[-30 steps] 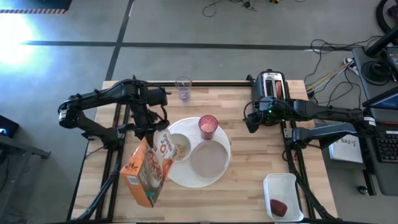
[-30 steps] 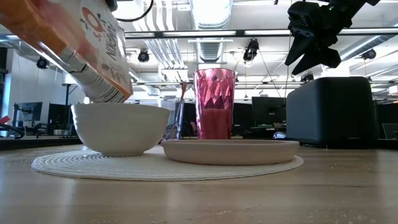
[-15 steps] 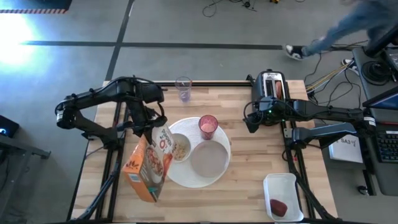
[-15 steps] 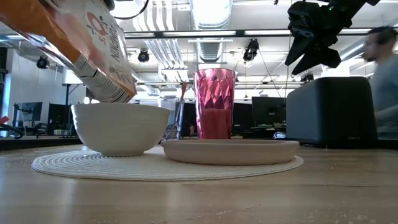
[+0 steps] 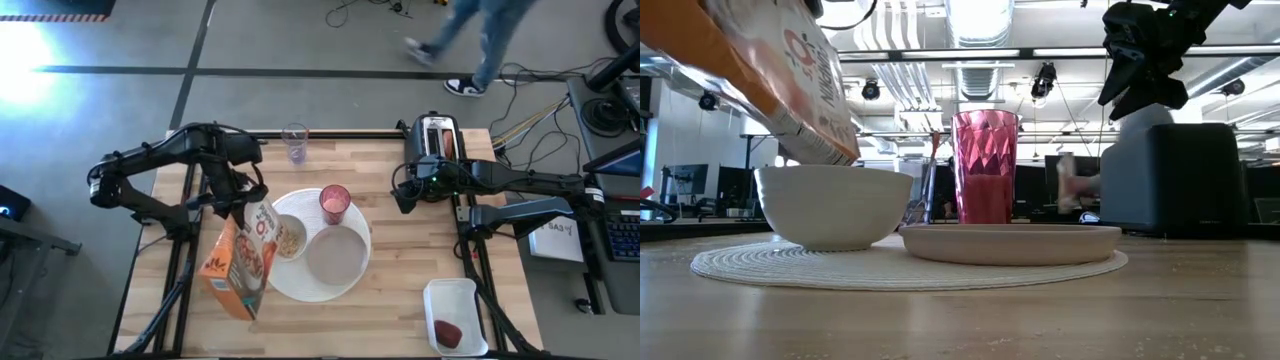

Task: Arrange a breakfast setting
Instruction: Pour the cereal from the orange cereal box into the white bowl

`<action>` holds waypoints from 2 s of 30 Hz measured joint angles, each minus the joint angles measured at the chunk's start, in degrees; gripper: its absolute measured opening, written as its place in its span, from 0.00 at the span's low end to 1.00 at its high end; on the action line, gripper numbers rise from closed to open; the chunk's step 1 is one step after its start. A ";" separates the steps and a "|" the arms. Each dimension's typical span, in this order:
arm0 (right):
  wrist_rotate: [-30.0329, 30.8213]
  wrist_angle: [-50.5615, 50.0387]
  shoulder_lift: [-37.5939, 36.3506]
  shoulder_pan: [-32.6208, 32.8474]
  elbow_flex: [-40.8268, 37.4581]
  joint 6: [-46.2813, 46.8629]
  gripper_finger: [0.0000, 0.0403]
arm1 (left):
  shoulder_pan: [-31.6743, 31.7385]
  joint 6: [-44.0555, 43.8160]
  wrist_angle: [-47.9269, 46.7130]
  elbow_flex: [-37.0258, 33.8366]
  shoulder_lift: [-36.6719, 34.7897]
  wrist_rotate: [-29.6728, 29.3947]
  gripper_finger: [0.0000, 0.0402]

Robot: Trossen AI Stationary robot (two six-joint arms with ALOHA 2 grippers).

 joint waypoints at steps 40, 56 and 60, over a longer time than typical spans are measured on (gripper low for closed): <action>0.00 0.00 -0.02 0.01 0.00 0.00 0.44 | 1.14 -0.60 0.00 -0.09 3.85 9.62 0.00; 0.00 0.00 -0.02 0.02 0.00 0.00 0.44 | 0.98 2.10 -0.03 -0.09 2.58 6.45 0.00; 0.00 0.00 -0.01 0.02 0.00 0.00 0.44 | 0.98 1.95 0.00 -0.11 2.55 6.35 0.00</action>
